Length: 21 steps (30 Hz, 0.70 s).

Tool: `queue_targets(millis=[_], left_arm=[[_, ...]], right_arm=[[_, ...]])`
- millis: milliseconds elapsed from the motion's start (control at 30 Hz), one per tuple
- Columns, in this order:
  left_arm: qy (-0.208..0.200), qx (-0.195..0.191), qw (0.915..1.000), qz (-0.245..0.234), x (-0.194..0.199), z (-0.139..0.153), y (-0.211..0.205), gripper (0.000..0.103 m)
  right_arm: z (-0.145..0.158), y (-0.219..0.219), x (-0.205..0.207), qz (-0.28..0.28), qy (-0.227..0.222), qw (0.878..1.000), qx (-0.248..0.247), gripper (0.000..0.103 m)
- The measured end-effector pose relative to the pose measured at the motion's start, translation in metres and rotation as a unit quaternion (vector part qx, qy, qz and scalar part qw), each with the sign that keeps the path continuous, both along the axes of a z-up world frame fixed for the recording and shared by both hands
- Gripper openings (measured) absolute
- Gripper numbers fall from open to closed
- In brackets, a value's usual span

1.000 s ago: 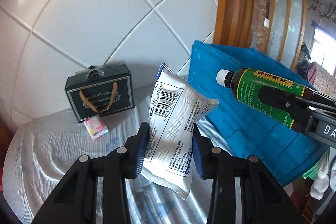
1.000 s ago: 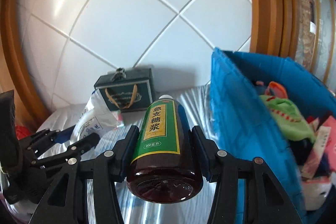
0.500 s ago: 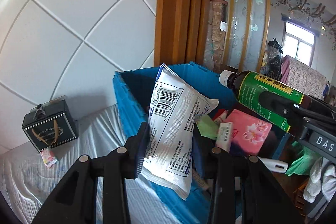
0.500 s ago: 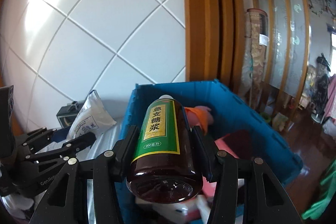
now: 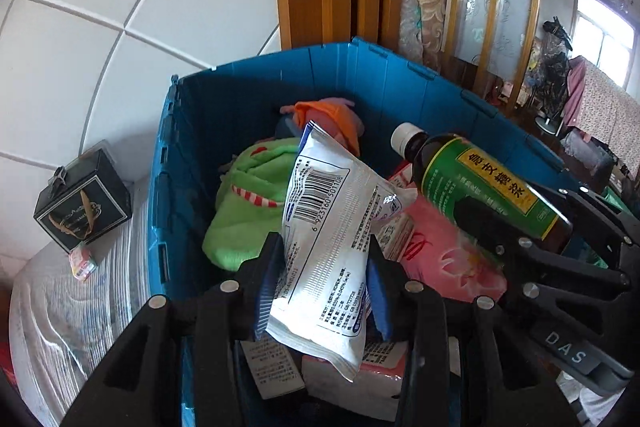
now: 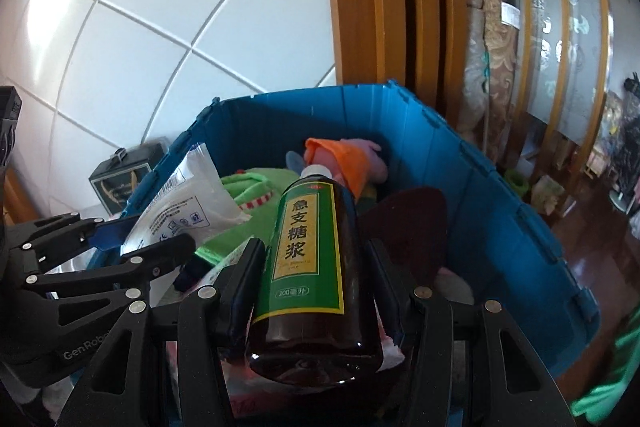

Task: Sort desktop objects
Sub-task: 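Release the bottle and pad pack into the crate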

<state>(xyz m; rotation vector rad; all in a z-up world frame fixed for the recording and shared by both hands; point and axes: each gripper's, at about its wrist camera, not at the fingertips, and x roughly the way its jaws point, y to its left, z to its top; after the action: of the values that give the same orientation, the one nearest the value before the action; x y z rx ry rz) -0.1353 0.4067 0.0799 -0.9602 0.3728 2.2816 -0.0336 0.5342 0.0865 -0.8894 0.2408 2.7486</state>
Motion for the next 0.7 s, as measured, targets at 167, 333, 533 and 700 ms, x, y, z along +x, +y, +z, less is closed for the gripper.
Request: queue_targets(millis=[167, 333, 533, 700], left_arm=[[0.01, -0.016, 0.9996, 0.022, 0.009, -0.003, -0.007, 0.057], [0.016, 0.002, 0.9994, 0.03, 0.009, 0.004, -0.029, 0.072], [0.043, 0.034, 0.998, 0.033, 0.018, 0.02, -0.054, 0.072], [0.067, 0.064, 0.9942, 0.054, 0.016, 0.035, -0.1, 0.081]], right_arm=[[-0.001, 0.0, -0.002, 0.022, 0.008, 1.0, 0.003, 0.052], [-0.001, 0.003, 0.003, 0.021, 0.019, 1.0, -0.009, 0.071], [0.019, -0.007, 0.02, 0.012, 0.042, 0.999, 0.008, 0.1], [0.05, -0.036, 0.032, 0.016, 0.079, 0.996, 0.028, 0.103]])
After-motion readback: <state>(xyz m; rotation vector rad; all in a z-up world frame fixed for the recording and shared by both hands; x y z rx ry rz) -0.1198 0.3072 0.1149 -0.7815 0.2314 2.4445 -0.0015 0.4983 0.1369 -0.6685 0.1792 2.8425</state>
